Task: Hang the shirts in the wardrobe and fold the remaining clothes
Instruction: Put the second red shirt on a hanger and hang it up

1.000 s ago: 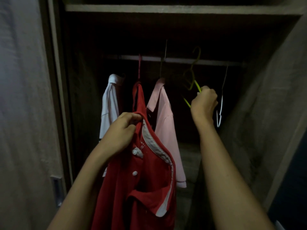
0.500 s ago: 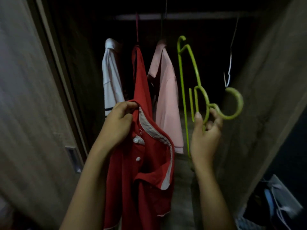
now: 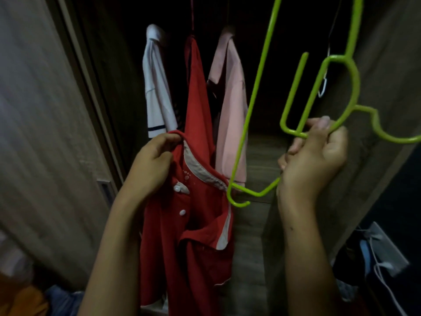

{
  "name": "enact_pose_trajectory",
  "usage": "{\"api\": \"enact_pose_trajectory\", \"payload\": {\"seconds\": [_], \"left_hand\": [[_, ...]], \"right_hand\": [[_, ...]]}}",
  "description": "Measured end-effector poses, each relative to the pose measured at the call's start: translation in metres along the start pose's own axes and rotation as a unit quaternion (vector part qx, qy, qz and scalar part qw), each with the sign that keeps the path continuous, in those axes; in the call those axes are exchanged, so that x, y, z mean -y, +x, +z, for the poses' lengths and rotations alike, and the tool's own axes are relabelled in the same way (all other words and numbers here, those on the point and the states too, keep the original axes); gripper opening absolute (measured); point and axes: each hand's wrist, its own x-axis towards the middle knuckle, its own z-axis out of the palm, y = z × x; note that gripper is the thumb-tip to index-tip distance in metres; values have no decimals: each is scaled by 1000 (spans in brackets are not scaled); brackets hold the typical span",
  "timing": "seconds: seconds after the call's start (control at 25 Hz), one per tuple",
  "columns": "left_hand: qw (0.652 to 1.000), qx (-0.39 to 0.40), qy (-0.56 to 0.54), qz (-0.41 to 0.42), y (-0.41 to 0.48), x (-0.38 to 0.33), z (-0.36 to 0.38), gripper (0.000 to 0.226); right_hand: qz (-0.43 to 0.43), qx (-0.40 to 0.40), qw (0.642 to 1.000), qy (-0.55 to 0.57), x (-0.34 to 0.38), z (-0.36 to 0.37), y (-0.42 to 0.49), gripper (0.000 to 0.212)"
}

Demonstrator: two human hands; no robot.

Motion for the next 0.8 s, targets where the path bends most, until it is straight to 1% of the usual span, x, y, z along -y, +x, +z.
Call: {"api": "enact_pose_trajectory", "payload": {"seconds": [0.08, 0.2, 0.32, 0.44, 0.56, 0.68, 0.76, 0.8], "left_hand": [[1000, 2, -18, -9, -6, 0, -2, 51], [1000, 0, -28, -12, -11, 2, -8, 51], [998, 0, -56, -20, -18, 0, -19, 53], [997, -7, -74, -21, -27, -3, -32, 55], [995, -20, -91, -26, -32, -4, -43, 57], [993, -40, -107, -29, -35, -1, -52, 61], [990, -71, -118, -36, -36, 2, -58, 65], [989, -86, -115, -40, -37, 3, -61, 67]], "right_hand": [[54, 17, 995, 81, 6, 9, -10, 25], [119, 68, 975, 174, -1, 25, -30, 23], [154, 155, 959, 178, -23, 36, -52, 20], [160, 231, 950, 133, -46, 33, -70, 21], [151, 294, 943, 27, -59, 31, -84, 20], [121, 360, 922, -71, -68, 30, -91, 24], [83, 376, 914, -127, -72, 28, -91, 26], [63, 379, 910, -156, -73, 28, -92, 22]]}}
